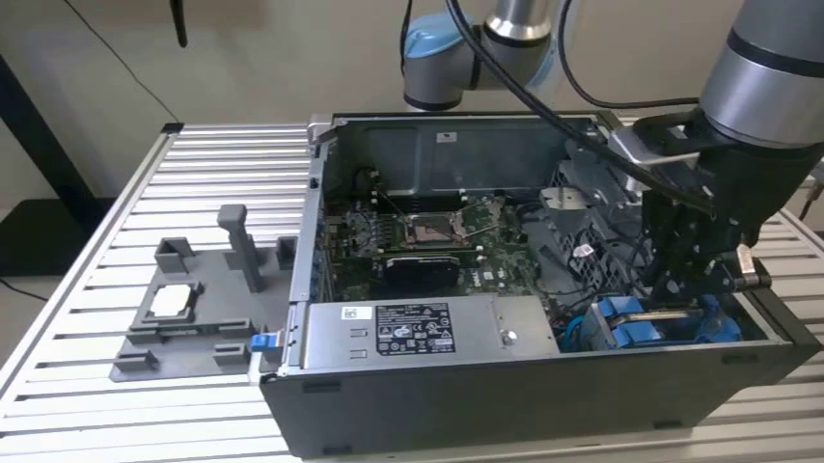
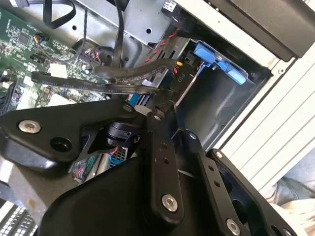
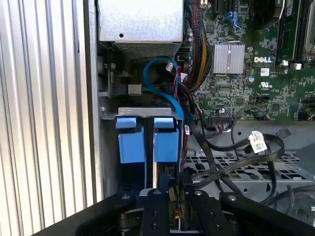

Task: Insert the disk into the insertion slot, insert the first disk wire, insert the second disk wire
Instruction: 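Insert the second disk wire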

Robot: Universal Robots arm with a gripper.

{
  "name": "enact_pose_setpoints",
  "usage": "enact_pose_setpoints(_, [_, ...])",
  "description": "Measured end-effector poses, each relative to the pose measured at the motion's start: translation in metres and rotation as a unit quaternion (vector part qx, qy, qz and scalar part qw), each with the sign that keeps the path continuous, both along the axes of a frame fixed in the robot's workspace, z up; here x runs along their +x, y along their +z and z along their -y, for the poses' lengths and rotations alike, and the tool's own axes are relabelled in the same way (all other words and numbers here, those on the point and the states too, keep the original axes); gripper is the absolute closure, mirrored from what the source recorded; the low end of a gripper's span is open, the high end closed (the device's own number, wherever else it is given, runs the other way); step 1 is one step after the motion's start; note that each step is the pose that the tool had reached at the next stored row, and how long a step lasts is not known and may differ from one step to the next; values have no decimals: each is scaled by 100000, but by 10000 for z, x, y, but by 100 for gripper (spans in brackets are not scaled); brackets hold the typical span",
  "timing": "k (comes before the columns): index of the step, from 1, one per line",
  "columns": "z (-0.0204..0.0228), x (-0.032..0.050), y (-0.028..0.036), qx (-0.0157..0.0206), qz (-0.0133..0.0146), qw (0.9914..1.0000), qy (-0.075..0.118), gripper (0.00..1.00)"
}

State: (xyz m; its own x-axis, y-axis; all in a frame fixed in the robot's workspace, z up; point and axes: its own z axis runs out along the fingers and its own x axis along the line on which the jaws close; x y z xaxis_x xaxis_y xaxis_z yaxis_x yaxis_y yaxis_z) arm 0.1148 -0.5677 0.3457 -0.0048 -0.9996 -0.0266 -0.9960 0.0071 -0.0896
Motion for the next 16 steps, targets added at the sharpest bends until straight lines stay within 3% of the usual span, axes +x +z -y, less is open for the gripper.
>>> enact_pose_setpoints(4, [0, 0, 62, -2, -124, 100000, -4, 76])
enact_pose_setpoints(16, [0, 0, 208, -1, -141, 100000, -2, 76])
